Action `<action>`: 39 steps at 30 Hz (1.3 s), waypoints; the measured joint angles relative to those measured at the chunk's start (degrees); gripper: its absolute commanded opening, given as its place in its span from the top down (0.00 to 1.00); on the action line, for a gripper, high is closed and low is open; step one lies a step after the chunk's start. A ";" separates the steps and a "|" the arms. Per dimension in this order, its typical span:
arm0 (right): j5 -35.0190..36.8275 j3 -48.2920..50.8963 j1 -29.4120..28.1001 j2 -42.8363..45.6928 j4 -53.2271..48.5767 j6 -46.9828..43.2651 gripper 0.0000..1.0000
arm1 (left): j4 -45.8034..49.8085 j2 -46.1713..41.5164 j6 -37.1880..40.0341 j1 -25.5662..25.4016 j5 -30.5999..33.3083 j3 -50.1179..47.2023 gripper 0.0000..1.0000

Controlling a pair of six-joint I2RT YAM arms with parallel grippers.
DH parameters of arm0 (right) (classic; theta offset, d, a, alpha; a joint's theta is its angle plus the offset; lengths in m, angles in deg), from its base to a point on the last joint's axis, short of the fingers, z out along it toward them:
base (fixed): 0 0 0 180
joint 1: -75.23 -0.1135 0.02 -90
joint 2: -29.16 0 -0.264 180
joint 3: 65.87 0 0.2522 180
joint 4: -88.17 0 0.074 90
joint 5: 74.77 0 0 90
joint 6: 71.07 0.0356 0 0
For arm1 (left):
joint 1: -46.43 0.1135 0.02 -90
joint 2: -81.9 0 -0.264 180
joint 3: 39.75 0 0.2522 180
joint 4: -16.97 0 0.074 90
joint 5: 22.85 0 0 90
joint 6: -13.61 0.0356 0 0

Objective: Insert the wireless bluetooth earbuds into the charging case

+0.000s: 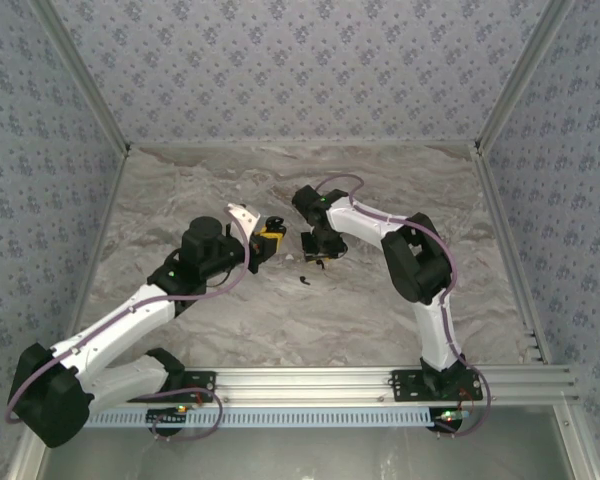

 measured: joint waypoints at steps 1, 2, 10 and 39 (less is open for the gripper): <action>0.04 -0.15 -0.02 -0.11 -0.07 0.00 0.65 | 0.02 -0.13 0.00 0.00 0.02 -0.11 0.80; 0.13 -0.24 -0.04 -0.26 -0.17 0.00 0.65 | 0.04 -0.22 0.00 0.00 0.09 -0.17 0.80; 0.44 -0.46 -0.15 -1.46 -0.79 0.00 0.66 | 0.00 -0.31 0.00 0.00 0.20 -0.17 0.80; 1.40 -0.37 0.15 -1.46 -1.14 -0.07 0.78 | 0.02 -0.31 0.00 0.00 0.20 -0.17 0.80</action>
